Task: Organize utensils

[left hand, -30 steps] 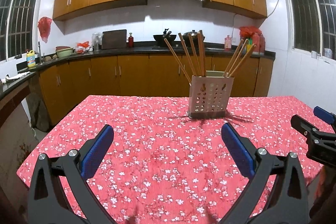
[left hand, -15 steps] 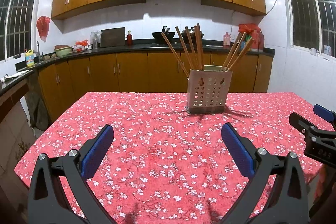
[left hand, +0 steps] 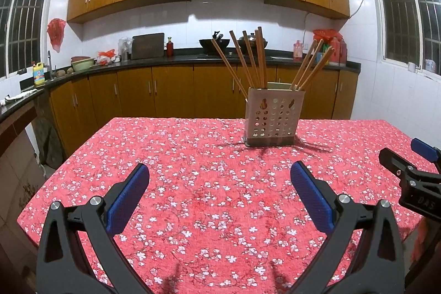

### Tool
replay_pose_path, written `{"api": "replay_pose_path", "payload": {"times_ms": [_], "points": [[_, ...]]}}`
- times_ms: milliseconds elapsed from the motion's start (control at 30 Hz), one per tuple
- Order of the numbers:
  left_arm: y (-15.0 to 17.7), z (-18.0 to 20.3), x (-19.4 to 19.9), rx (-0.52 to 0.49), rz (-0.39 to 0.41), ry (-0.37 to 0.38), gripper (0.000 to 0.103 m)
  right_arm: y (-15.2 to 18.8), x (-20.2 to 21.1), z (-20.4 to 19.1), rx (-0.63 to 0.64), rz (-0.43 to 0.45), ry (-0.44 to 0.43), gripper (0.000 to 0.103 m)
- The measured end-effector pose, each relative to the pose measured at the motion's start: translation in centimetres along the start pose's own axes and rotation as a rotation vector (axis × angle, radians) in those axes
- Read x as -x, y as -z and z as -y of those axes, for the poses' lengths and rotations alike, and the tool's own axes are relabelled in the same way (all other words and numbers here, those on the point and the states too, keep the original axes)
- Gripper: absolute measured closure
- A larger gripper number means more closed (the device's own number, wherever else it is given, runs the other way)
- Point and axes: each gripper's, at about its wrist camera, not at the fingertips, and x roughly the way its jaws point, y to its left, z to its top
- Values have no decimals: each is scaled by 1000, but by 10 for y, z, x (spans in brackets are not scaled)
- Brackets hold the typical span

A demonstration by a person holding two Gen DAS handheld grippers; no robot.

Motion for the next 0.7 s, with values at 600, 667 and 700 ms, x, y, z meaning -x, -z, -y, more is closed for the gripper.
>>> {"api": "replay_pose_path", "payload": {"times_ms": [600, 667, 700], "points": [[2, 3, -1, 1, -3, 4, 2, 1, 0, 0, -3, -1, -1, 4], [2, 3, -1, 1, -3, 4, 2, 1, 0, 0, -4, -1, -1, 4], [2, 3, -1, 1, -3, 4, 2, 1, 0, 0, -4, -1, -1, 4]]}}
